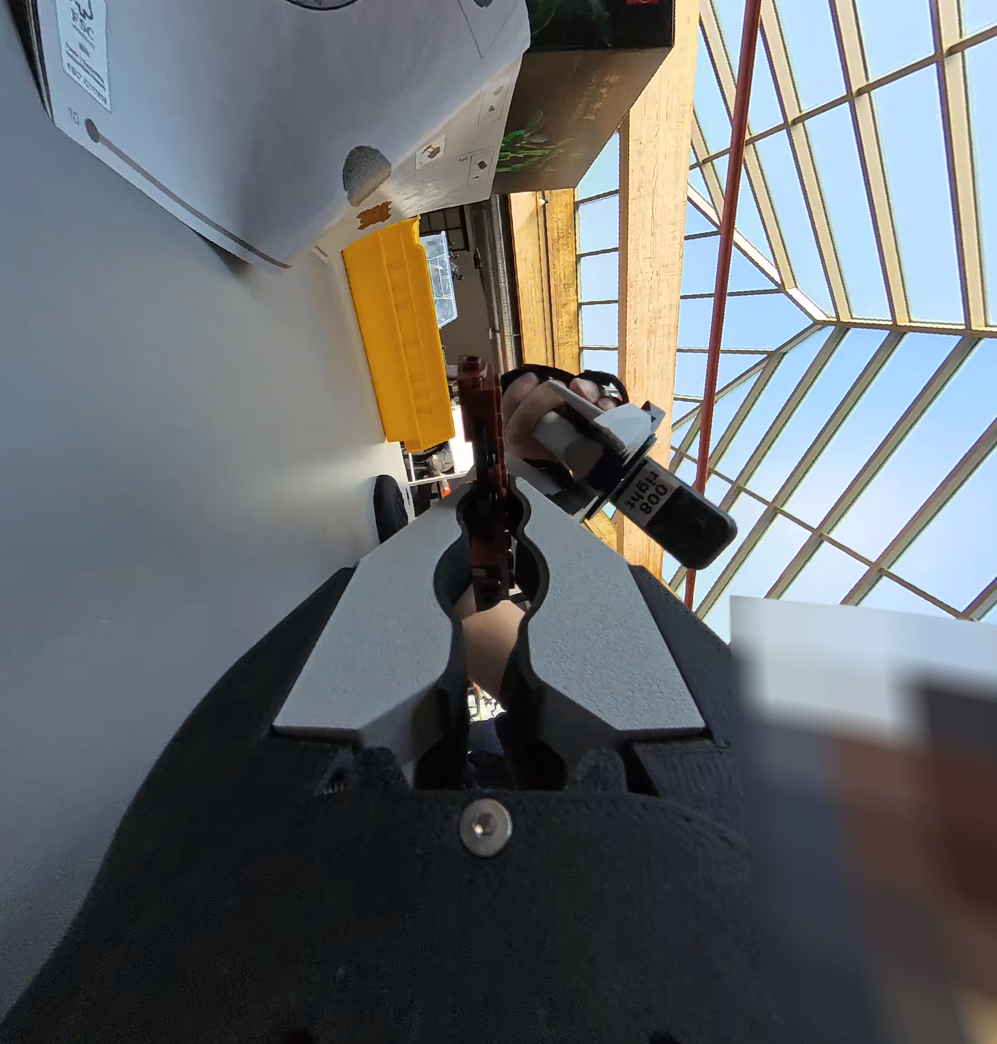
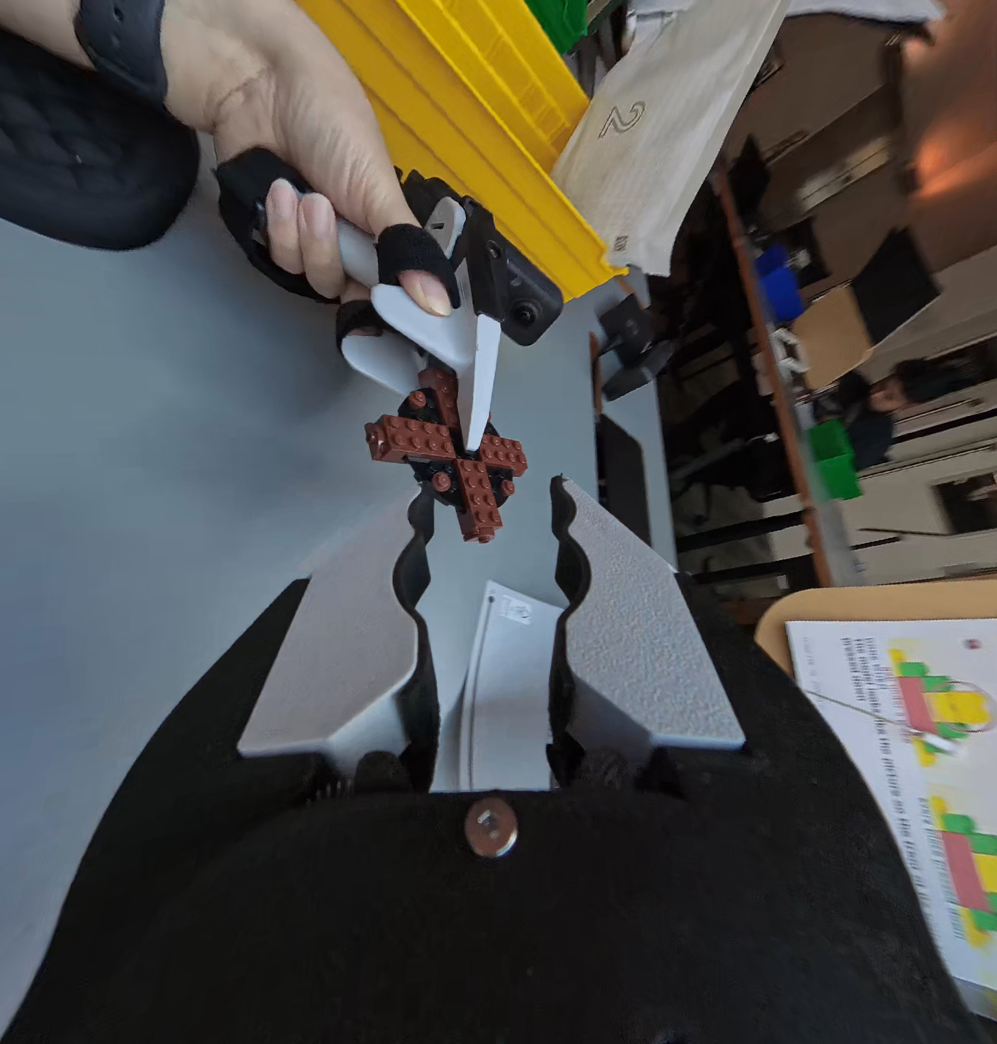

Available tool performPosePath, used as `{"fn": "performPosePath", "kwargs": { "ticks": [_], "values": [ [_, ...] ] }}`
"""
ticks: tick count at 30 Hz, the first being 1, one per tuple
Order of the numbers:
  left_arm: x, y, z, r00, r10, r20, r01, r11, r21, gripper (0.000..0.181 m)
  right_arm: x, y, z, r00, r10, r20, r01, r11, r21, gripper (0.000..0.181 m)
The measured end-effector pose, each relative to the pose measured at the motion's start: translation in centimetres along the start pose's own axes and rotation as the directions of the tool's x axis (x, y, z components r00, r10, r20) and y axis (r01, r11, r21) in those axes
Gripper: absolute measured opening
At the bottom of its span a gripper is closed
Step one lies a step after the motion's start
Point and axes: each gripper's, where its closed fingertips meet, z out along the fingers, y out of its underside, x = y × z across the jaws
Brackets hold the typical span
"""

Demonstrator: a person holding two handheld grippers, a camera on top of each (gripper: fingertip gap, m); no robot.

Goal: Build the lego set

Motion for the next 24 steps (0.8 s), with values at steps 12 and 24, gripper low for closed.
{"fn": "performPosePath", "kwargs": {
  "ticks": [12, 24],
  "values": [
    [0.4, -0.2, 0.3, 0.992, -0.09, -0.088, 0.093, 0.995, 0.025, 0.005, -0.7, 1.1, 1.7, 0.804, -0.481, -0.349, 0.443, 0.877, -0.186, 0.027],
    [0.4, -0.1, 0.7, 0.988, -0.112, -0.104, 0.115, 0.993, 0.023, 0.005, -1.0, 1.1, 2.6, 0.8, -0.489, -0.349, 0.45, 0.872, -0.191, 0.01]
  ]
}}
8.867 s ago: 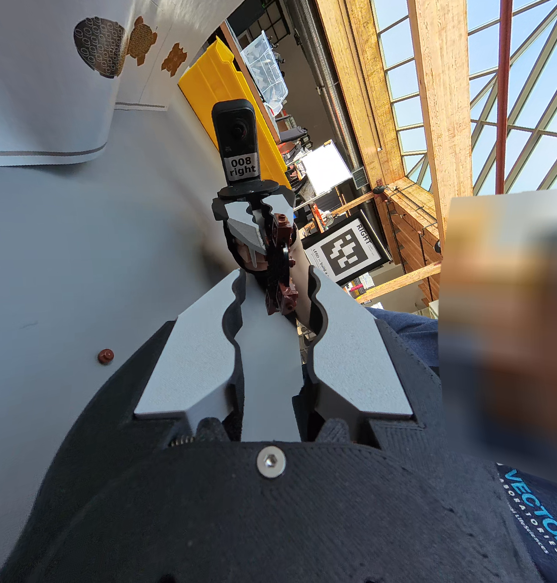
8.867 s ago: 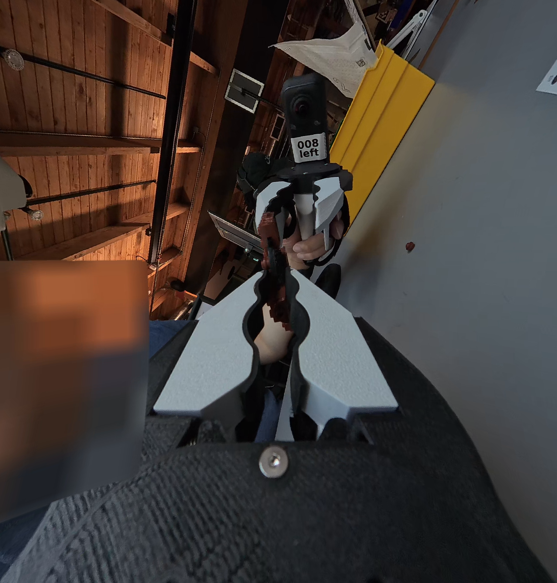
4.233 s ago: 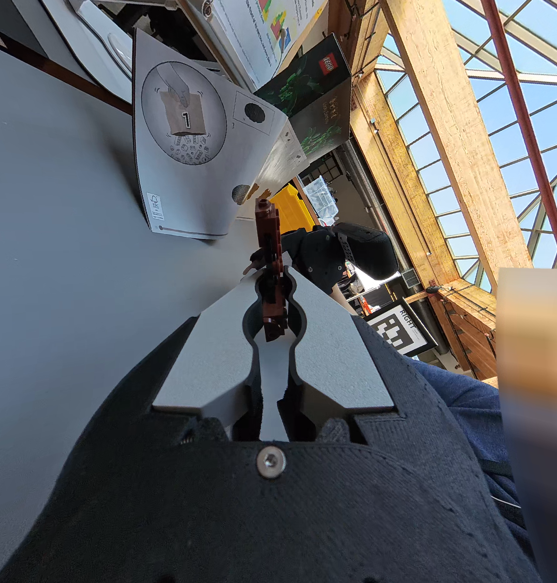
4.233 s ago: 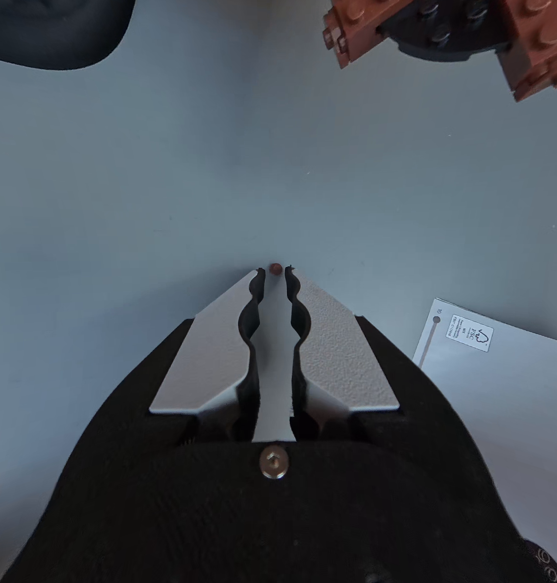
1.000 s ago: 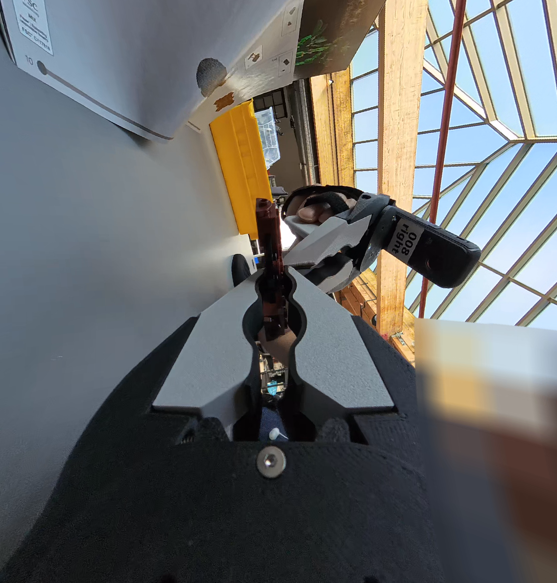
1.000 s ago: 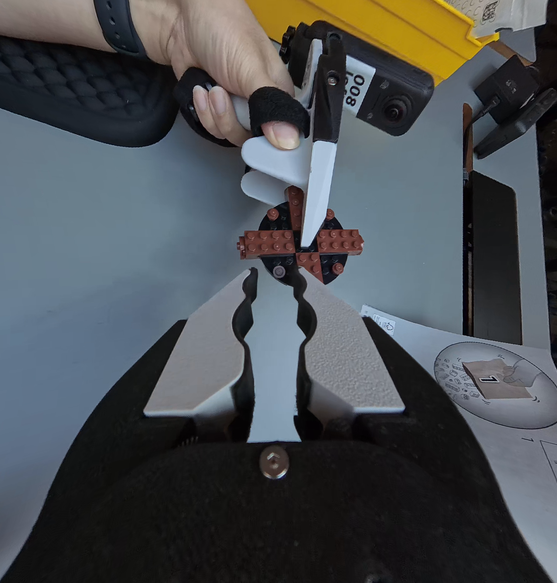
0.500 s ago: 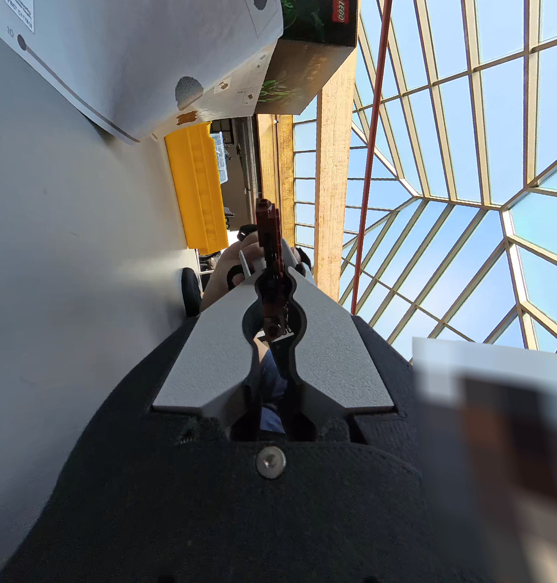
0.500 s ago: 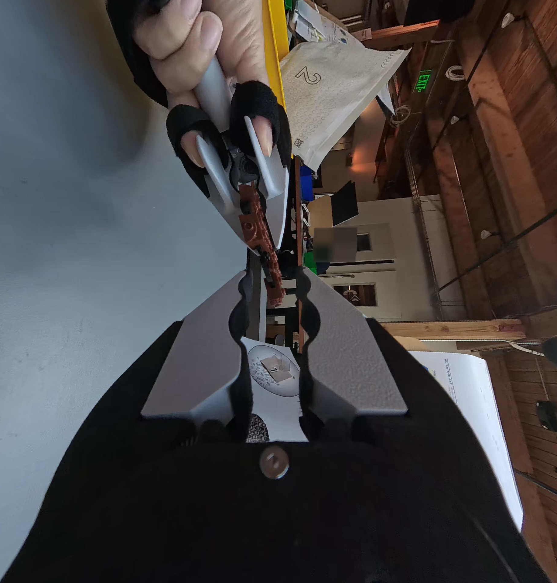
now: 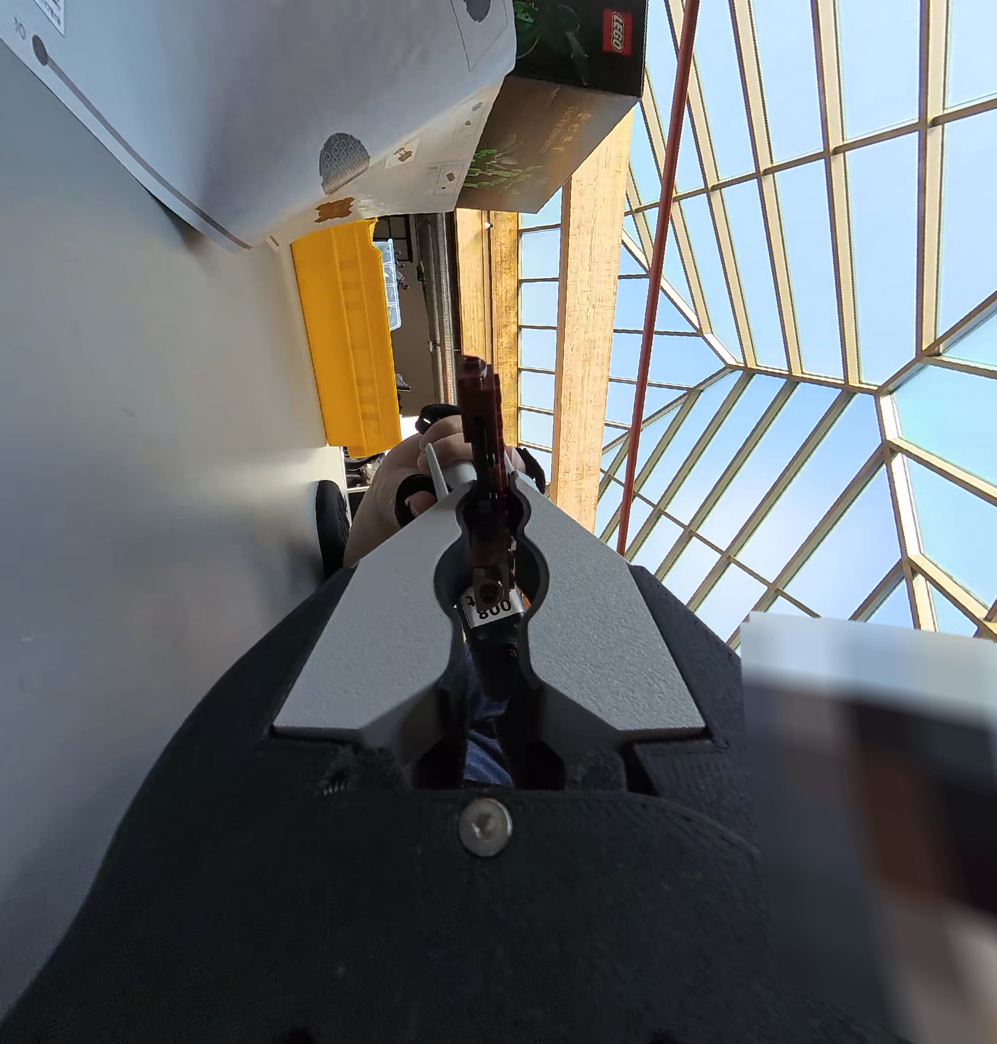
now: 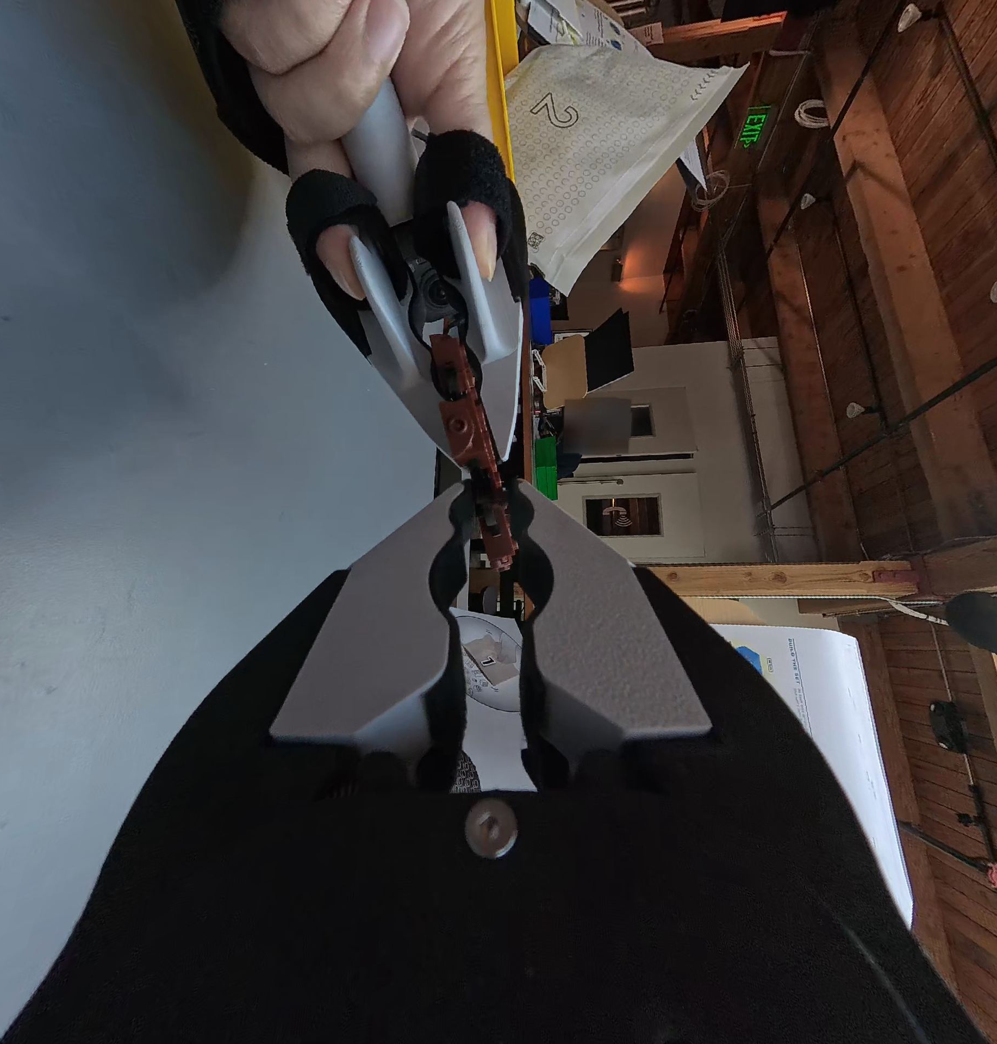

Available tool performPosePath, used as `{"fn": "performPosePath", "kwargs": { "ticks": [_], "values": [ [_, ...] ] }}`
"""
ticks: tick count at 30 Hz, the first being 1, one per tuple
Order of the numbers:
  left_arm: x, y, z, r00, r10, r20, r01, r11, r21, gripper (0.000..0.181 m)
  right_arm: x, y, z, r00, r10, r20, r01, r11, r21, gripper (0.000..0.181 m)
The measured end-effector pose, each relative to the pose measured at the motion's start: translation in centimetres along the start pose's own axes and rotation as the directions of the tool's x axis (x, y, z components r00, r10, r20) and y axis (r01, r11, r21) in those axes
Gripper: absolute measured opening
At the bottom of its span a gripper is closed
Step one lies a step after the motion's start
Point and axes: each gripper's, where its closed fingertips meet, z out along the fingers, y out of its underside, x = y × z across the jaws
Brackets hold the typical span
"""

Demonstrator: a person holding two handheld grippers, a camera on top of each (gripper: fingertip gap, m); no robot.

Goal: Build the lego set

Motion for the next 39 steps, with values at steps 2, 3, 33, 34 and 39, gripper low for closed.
{"fn": "performPosePath", "kwargs": {
  "ticks": [2, 3, 33, 34, 39],
  "values": [
    [0.0, 0.0, 0.1, 1.0, -0.003, -0.002, 0.003, 1.0, -0.001, 0.005, 0.0, 0.0, 0.0, 1.0, -0.007, -0.002, 0.007, 1.0, -0.004, 0.01],
    [-0.1, 0.0, 0.1, 1.0, -0.001, 0.004, 0.001, 1.0, -0.001, 0.005, -0.1, 0.1, 0.0, 1.0, -0.008, 0.005, 0.008, 1.0, -0.006, 0.009],
    [0.7, 0.7, 1.3, 0.999, 0.004, -0.047, -0.005, 1.0, -0.021, 0.009, 0.7, 0.4, -1.4, 0.991, 0.07, 0.114, -0.068, 0.997, -0.021, 0.006],
    [1.3, 0.9, 1.4, 0.997, 0.012, -0.076, -0.014, 1.0, -0.028, 0.012, 1.2, 0.3, -1.6, 0.99, 0.093, 0.11, -0.092, 0.996, -0.013, 0.006],
    [3.8, 1.1, 1.3, 0.989, 0.073, -0.129, -0.076, 0.997, -0.016, 0.045, 4.8, 1.0, -3.0, 0.975, 0.211, 0.07, -0.211, 0.977, -0.018, 0.007]
  ]
}}
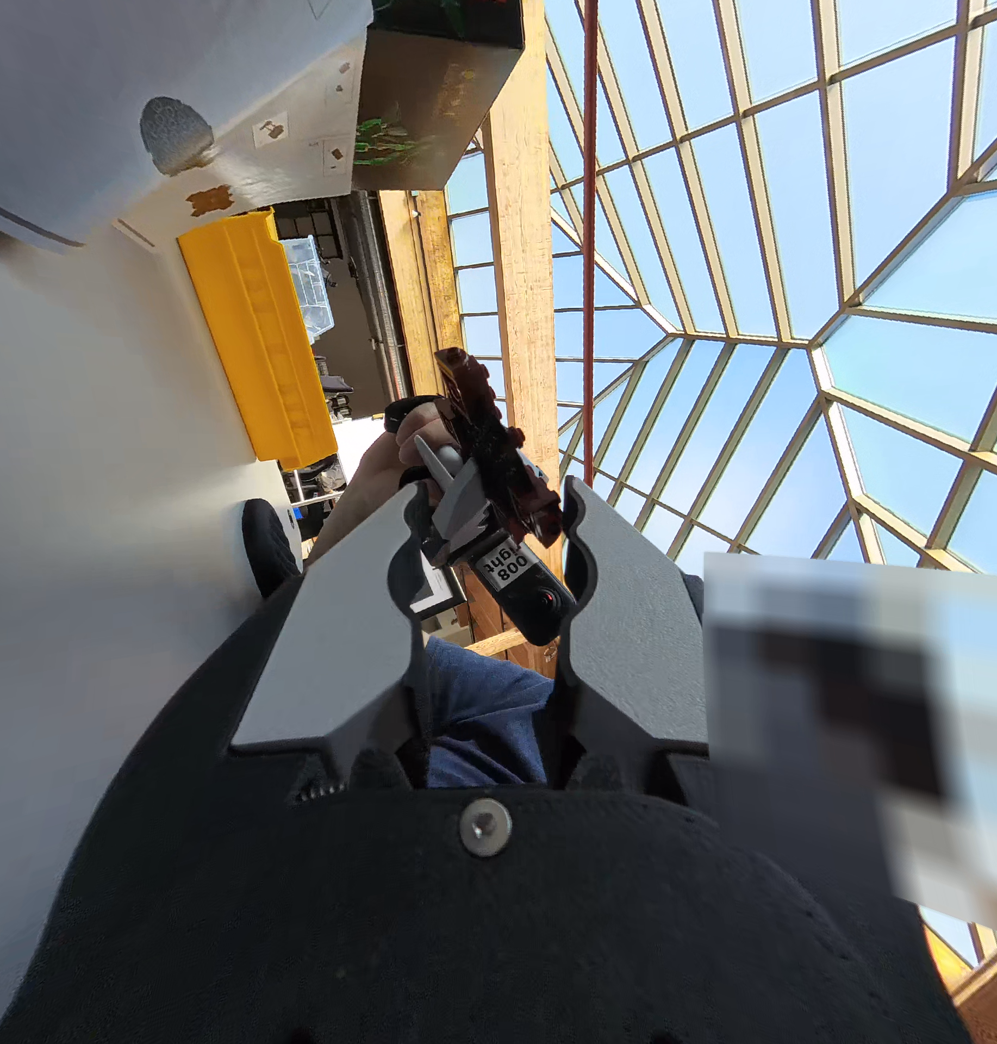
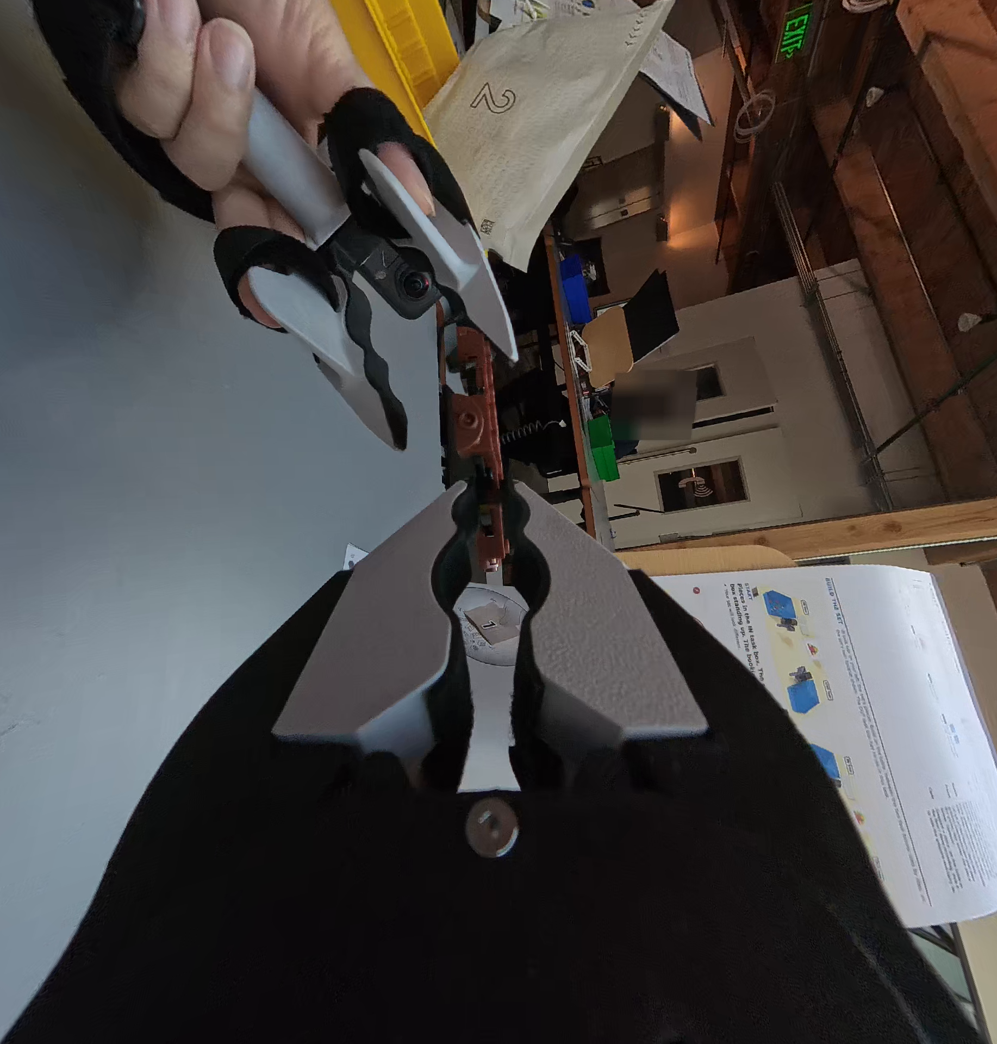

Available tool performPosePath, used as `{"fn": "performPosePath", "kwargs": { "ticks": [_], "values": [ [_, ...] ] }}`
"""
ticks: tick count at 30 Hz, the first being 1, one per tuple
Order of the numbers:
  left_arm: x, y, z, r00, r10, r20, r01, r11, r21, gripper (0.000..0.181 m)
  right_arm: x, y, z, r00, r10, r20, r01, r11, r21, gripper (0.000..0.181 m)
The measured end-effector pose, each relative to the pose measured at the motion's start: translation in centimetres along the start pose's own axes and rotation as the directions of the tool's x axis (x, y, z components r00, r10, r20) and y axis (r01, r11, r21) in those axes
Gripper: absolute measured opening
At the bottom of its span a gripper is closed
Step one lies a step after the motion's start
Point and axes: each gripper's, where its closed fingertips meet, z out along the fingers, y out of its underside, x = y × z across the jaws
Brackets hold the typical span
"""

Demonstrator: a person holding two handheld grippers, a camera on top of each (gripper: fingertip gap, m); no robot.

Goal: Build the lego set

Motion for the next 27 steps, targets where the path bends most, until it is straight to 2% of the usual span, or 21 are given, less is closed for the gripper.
{"fn": "performPosePath", "kwargs": {
  "ticks": [3, 4, 5, 6, 7, 8, 9, 10, 12, 13, 14, 16, 19, 22, 24, 27],
  "values": [
    [1.2, -0.1, -0.4, 0.994, 0.107, 0.016, -0.106, 0.994, -0.011, 0.052, 1.9, 0.2, -1.3, 0.996, 0.081, 0.023, -0.081, 0.997, -0.01, 0.007],
    [1.6, -0.1, -0.4, 0.976, 0.215, 0.042, -0.214, 0.977, -0.024, 0.055, 2.6, 0.3, -1.9, 0.994, 0.108, 0.029, -0.108, 0.994, -0.021, 0.007],
    [2.2, -0.2, -0.3, 0.924, 0.373, 0.088, -0.37, 0.928, -0.047, 0.057, 3.2, 0.2, -2.5, 0.989, 0.139, 0.047, -0.138, 0.99, -0.014, 0.006],
    [2.6, -0.2, -0.2, 0.818, 0.551, 0.164, -0.544, 0.834, -0.087, 0.06, 3.6, 0.1, -3.2, 0.979, 0.183, 0.085, -0.182, 0.983, -0.02, 0.006],
    [2.9, 0.0, -0.1, 0.649, 0.725, 0.233, -0.708, 0.687, -0.165, 0.062, 4.3, 0.0, -3.9, 0.972, 0.218, 0.093, -0.217, 0.976, -0.022, 0.006],
    [3.6, 0.5, 0.3, 0.44, 0.859, 0.263, -0.826, 0.502, -0.256, 0.065, 4.9, -0.3, -4.7, 0.965, 0.242, 0.106, -0.243, 0.97, -0.005, 0.006],
    [4.6, 1.2, 0.9, 0.232, 0.935, 0.268, -0.891, 0.315, -0.327, 0.069, 5.3, -0.6, -5.6, 0.953, 0.27, 0.134, -0.273, 0.962, 0.002, 0.006],
    [5.6, 2.0, 1.7, 0.038, 0.964, 0.264, -0.915, 0.14, -0.378, 0.072, 5.8, -0.9, -6.4, 0.946, 0.29, 0.148, -0.294, 0.956, 0.007, 0.006],
    [7.4, 3.2, 3.4, -0.309, 0.915, 0.258, -0.876, -0.169, -0.451, 0.066, 6.6, -1.4, -7.9, 0.939, 0.302, 0.163, -0.309, 0.951, 0.021, 0.006],
    [7.9, 4.0, 4.4, -0.436, 0.873, 0.219, -0.824, -0.289, -0.488, 0.058, 6.8, -1.6, -8.5, 0.937, 0.305, 0.168, -0.313, 0.949, 0.023, 0.006],
    [8.0, 4.7, 5.5, -0.515, 0.84, 0.17, -0.77, -0.367, -0.522, 0.054, 7.0, -1.7, -9.0, 0.936, 0.306, 0.173, -0.314, 0.949, 0.019, 0.006],
    [7.8, 5.6, 7.5, -0.59, 0.802, 0.088, -0.689, -0.444, -0.573, 0.057, 7.3, -2.0, -9.8, 0.939, 0.296, 0.172, -0.304, 0.953, 0.016, 0.007],
    [7.8, 6.2, 9.8, -0.651, 0.759, -0.018, -0.607, -0.534, -0.589, 0.055, 7.5, -2.2, -10.5, 0.948, 0.271, 0.167, -0.277, 0.961, 0.01, 0.007],
    [7.2, 7.1, 10.9, -0.669, 0.731, -0.132, -0.55, -0.607, -0.574, 0.032, 7.4, -2.6, -11.0, 0.951, 0.258, 0.173, -0.262, 0.965, 0.0, 0.007],
    [6.7, 7.0, 11.1, -0.691, 0.703, -0.167, -0.509, -0.637, -0.579, 0.028, 7.1, -2.9, -11.2, 0.95, 0.248, 0.191, -0.253, 0.967, 0.0, 0.007],
    [6.5, 7.4, 11.0, -0.717, 0.672, -0.187, -0.494, -0.679, -0.543, 0.01, 6.5, -3.2, -11.0, 0.947, 0.238, 0.216, -0.241, 0.97, -0.015, 0.007]
  ]
}}
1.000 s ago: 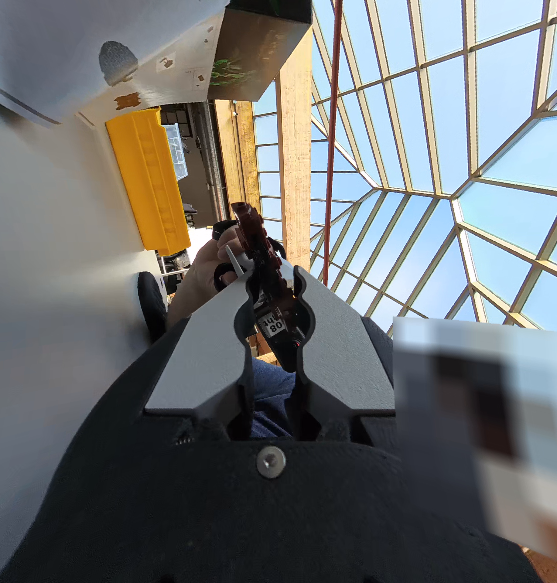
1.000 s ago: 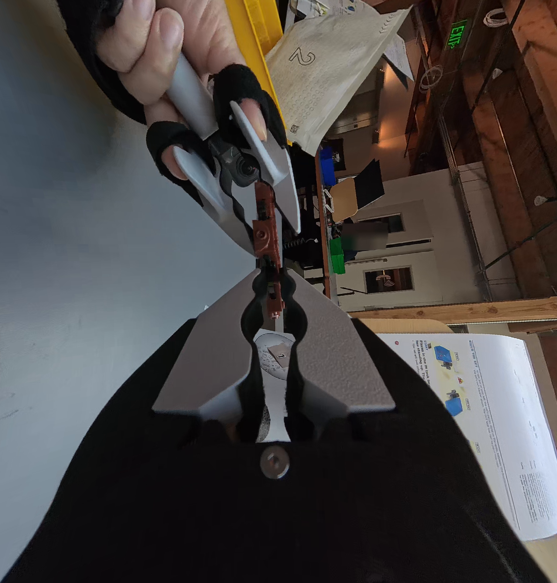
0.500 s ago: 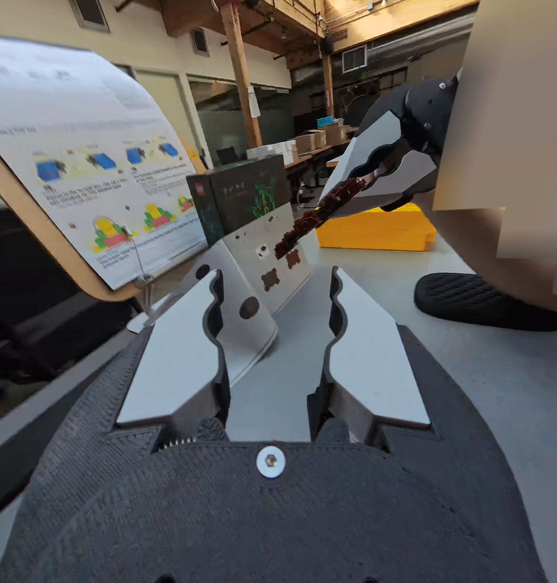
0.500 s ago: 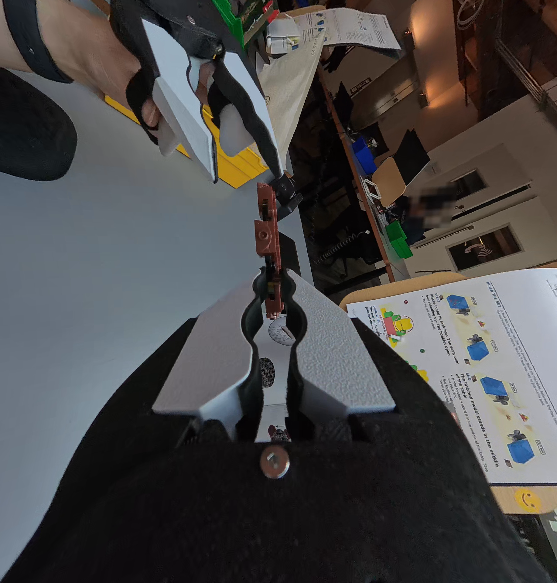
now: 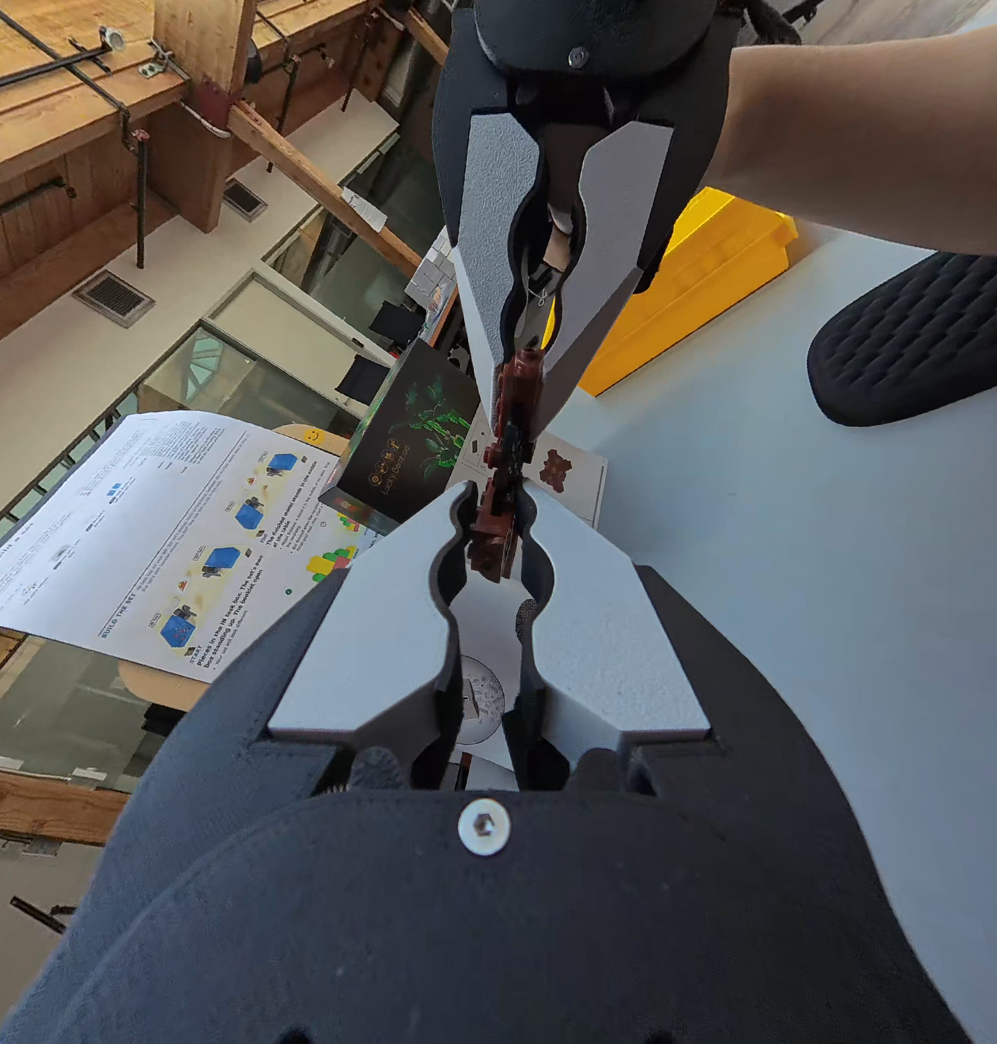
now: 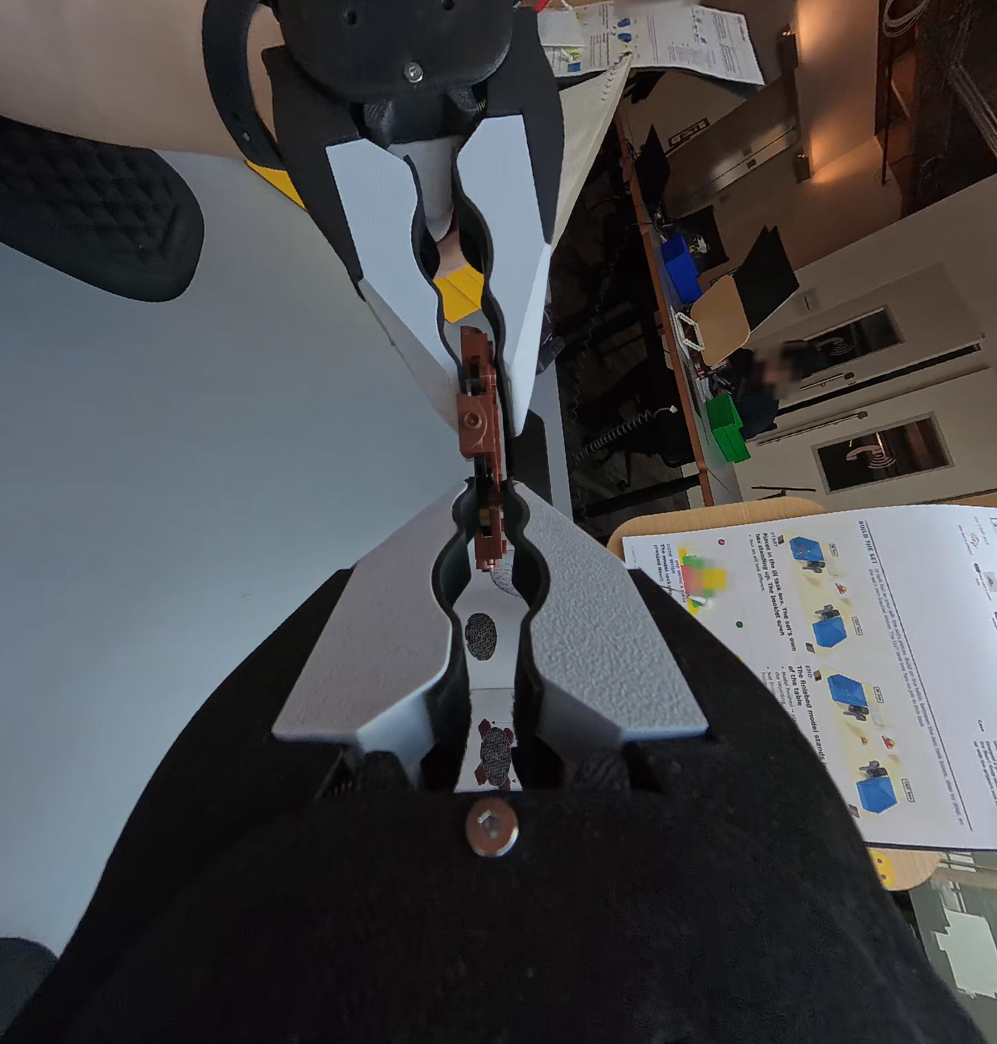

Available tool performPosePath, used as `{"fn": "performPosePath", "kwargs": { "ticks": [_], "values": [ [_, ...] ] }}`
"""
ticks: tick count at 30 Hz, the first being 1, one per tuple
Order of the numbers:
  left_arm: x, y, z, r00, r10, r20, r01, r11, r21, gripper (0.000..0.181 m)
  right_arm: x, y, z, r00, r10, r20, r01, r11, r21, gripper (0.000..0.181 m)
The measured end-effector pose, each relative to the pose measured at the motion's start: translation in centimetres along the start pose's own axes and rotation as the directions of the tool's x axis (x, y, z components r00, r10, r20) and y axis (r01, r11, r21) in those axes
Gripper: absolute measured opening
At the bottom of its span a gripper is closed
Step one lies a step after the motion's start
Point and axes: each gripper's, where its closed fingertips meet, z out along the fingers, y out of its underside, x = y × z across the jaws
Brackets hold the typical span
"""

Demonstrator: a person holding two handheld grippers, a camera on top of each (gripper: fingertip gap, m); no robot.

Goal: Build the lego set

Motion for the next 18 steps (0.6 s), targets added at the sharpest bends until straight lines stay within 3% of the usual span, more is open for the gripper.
{"fn": "performPosePath", "kwargs": {
  "ticks": [9, 18],
  "values": [
    [0.3, -1.4, -1.7, 0.999, -0.026, -0.045, 0.031, 0.992, 0.121, 0.009, -0.4, -2.4, -0.5, 0.998, -0.061, -0.029, 0.064, 0.992, 0.108, 0.018],
    [0.4, -3.5, -2.9, 0.989, -0.106, -0.107, 0.131, 0.954, 0.268, 0.009, -0.5, -4.6, -2.0, 0.997, -0.064, -0.038, 0.071, 0.971, 0.227, 0.012]
  ]
}}
